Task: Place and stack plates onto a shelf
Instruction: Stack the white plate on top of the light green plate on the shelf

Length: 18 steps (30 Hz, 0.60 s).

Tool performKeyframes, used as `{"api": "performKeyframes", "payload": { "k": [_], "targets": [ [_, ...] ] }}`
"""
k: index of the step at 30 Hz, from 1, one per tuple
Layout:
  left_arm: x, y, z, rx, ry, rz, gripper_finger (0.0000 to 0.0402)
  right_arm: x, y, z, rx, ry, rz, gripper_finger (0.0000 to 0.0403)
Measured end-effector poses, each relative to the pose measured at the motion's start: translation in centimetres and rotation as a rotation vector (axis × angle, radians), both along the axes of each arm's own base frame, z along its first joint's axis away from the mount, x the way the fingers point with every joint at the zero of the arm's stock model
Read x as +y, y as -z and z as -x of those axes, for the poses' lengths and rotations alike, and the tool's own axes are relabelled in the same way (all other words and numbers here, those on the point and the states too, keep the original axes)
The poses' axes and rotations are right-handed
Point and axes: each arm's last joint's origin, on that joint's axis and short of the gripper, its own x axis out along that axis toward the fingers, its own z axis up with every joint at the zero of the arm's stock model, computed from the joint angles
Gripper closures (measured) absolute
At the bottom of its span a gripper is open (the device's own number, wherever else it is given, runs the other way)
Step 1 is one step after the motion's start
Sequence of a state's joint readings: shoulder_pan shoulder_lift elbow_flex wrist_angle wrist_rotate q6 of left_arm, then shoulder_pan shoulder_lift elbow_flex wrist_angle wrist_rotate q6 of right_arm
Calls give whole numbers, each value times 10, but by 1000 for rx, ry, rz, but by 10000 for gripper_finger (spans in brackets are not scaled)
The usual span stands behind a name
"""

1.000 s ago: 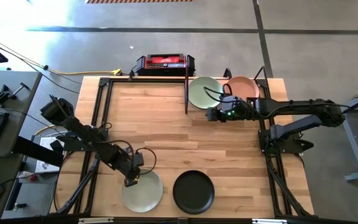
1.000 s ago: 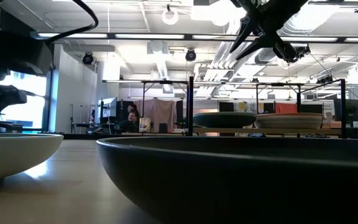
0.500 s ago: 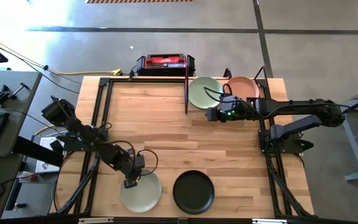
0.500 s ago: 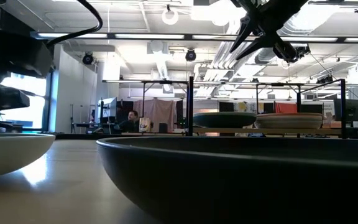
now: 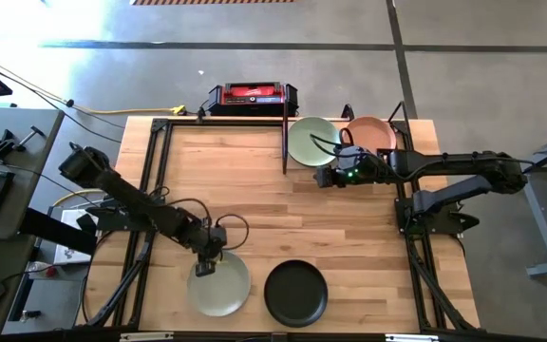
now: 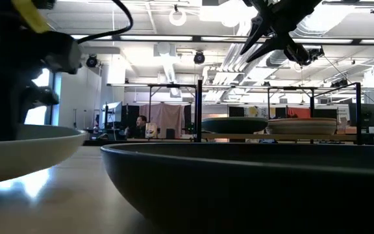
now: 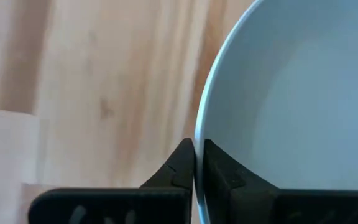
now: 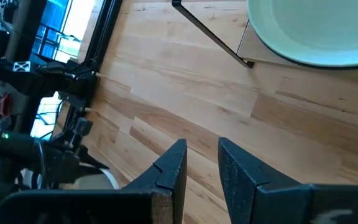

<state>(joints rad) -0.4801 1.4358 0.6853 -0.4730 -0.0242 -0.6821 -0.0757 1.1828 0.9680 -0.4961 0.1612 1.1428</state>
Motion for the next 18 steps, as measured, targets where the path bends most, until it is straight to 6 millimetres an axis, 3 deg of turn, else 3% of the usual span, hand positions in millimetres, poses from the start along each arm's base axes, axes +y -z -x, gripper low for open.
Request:
{"api": "performKeyframes", "payload": {
  "k": [10,18],
  "targets": [
    [39,-13,-10,-51,-38,-53,401,0,0,0,21,-67,71,325],
    [68,-41,-25,-45,-36,-177,401,-1,0,0,28,-84,93,280]
  ]
}}
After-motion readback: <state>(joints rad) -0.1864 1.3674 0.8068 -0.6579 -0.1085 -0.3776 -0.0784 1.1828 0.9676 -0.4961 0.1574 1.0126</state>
